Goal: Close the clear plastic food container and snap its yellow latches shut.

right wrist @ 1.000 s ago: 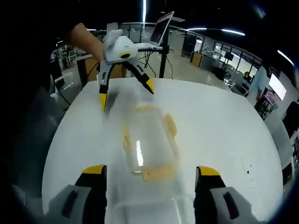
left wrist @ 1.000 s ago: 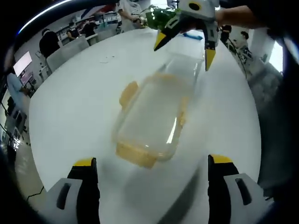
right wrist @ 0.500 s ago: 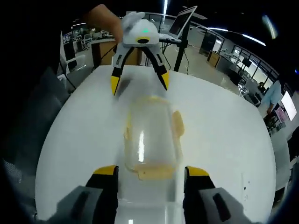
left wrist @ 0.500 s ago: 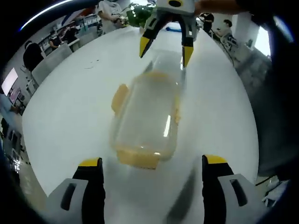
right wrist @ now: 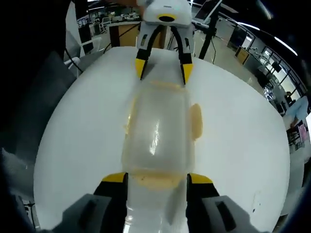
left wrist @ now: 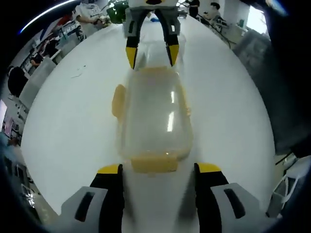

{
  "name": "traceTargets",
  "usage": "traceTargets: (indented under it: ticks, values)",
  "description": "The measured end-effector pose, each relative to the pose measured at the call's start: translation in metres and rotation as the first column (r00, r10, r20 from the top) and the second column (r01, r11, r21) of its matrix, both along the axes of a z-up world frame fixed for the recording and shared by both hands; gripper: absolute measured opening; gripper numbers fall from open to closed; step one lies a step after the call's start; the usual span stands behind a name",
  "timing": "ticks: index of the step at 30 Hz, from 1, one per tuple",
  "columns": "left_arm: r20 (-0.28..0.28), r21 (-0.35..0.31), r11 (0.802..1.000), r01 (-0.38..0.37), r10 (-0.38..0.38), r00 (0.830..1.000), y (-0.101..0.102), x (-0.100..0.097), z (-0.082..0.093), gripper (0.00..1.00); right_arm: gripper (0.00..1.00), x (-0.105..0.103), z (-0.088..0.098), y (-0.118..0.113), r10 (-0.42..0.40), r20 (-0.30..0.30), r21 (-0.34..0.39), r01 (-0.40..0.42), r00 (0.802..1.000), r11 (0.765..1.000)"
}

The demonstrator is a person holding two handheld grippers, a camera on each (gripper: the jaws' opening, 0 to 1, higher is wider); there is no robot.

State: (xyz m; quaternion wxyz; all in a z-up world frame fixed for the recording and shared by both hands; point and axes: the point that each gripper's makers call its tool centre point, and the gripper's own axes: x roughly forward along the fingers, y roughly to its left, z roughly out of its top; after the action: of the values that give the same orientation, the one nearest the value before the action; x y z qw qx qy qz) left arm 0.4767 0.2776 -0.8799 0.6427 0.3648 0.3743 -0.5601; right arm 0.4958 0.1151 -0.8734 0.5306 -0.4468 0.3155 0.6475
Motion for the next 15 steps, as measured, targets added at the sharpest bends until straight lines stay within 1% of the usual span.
traceTargets:
  ticks: [2, 3, 4, 6, 7, 8, 9, 10, 11, 15]
  values:
    - [-0.005, -0.005, 1.000, -0.009, 0.009, 1.000, -0.0006, 0.0017, 0.0000, 0.56, 0.46, -0.0004, -0.0027, 0.0004, 0.018, 0.001, -0.015, -0.018, 1.000, 1.000]
    - [-0.011, -0.007, 1.000, -0.011, 0.010, 1.000, -0.0011, 0.0014, -0.0001, 0.54, 0.46, 0.0005, -0.0035, 0.0003, 0.030, 0.012, -0.023, -0.030, 0.999, 0.999]
    - [-0.019, -0.004, 1.000, -0.009, 0.009, 1.000, -0.0009, 0.0009, -0.0011, 0.51, 0.45, 0.0002, -0.0049, 0.0006, 0.035, 0.009, -0.032, -0.035, 0.999, 0.999]
    - [0.003, 0.026, 1.000, 0.016, -0.016, 1.000, 0.0027, 0.0022, -0.0044, 0.45, 0.43, 0.0019, -0.0071, -0.0017, 0.041, 0.005, -0.055, -0.041, 0.999, 0.998]
    - [-0.008, 0.033, 0.999, 0.032, -0.031, 0.999, 0.0039, 0.0002, -0.0065, 0.42, 0.40, 0.0025, -0.0084, -0.0035, 0.039, 0.002, -0.068, -0.038, 0.999, 0.997]
    - [-0.005, 0.020, 1.000, 0.015, -0.015, 1.000, 0.0017, 0.0021, -0.0054, 0.40, 0.40, 0.0027, -0.0083, -0.0025, 0.037, 0.002, -0.063, -0.037, 0.999, 0.997]
    - [-0.005, 0.021, 1.000, 0.011, -0.011, 1.000, 0.0011, 0.0019, -0.0034, 0.36, 0.40, 0.0036, -0.0069, -0.0012, 0.022, -0.002, -0.062, -0.022, 1.000, 0.998]
    - [0.001, 0.017, 1.000, 0.025, -0.025, 1.000, -0.0013, 0.0024, -0.0030, 0.36, 0.39, 0.0033, -0.0065, -0.0001, 0.017, -0.008, -0.060, -0.018, 1.000, 0.998]
    - [-0.002, 0.026, 0.999, 0.020, -0.020, 1.000, 0.0000, 0.0033, -0.0031, 0.36, 0.39, 0.0033, -0.0069, -0.0007, 0.020, -0.009, -0.066, -0.021, 1.000, 0.998]
    - [-0.012, 0.027, 1.000, 0.015, -0.015, 1.000, 0.0010, 0.0051, -0.0028, 0.36, 0.39, 0.0042, -0.0064, -0.0019, -0.009, -0.015, -0.086, 0.008, 1.000, 0.996]
